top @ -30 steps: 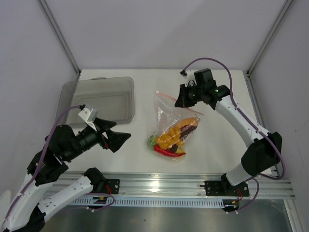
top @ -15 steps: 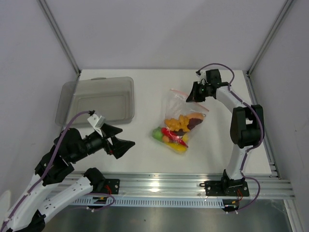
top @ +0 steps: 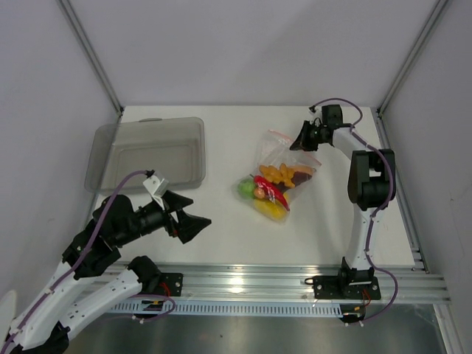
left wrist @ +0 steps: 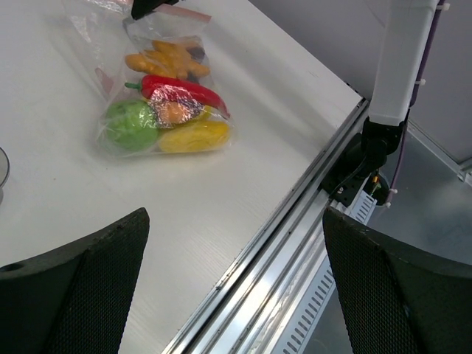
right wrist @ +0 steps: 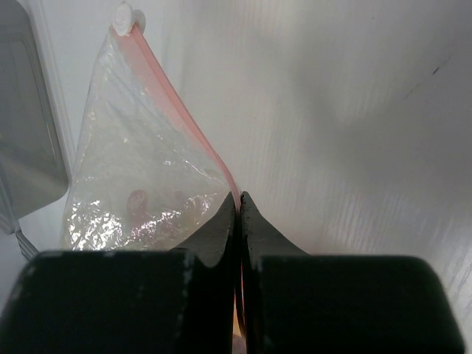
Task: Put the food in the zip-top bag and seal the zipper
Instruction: Place the zipper food storage bag at the center of the board.
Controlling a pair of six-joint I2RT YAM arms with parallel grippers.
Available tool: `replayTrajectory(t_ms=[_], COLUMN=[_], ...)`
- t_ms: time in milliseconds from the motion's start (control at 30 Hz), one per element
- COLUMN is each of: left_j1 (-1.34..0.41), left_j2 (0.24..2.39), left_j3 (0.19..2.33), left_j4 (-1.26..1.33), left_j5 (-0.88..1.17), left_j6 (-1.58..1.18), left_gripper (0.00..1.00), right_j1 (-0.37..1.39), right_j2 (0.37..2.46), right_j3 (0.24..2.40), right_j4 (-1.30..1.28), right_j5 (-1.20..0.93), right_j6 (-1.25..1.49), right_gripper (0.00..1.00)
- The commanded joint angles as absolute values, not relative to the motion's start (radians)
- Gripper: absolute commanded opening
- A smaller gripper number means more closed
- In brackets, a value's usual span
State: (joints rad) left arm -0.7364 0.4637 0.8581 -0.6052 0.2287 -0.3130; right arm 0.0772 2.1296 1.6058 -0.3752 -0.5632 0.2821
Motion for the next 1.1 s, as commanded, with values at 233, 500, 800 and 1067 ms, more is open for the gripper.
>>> replayTrajectory(t_ms=[233,500,800,1067], left_j1=[-0.732,-0.730,-0.732,-0.671], left_j2=[0.498,0.483,0.572,0.666], left_j3=[0.839,0.799,0.859,0.874], left_j4=[-0.560,-0.514,-0.635,-0.517], left_j5=[0.264,0.281,0.160,0.219], left_j6=[-0.334,-0.429,-0.454,-0.460], left_gripper=[0.99,0.99,0.99,0.99], right_j1=[0.078,0.086,0.064,0.058], right_j2=[2.220,2.217,2.108,1.803], right_j3=[1.720,1.743,1.818,1.651], right_j4=[-0.425,-0.437,-0.535,-0.589], right_j5=[-0.399,-0.384,-0.292,-0.134], right_j6=[0.301,0.284,0.293,0.256], right_gripper=[0.04,0.46,0.99,1.00])
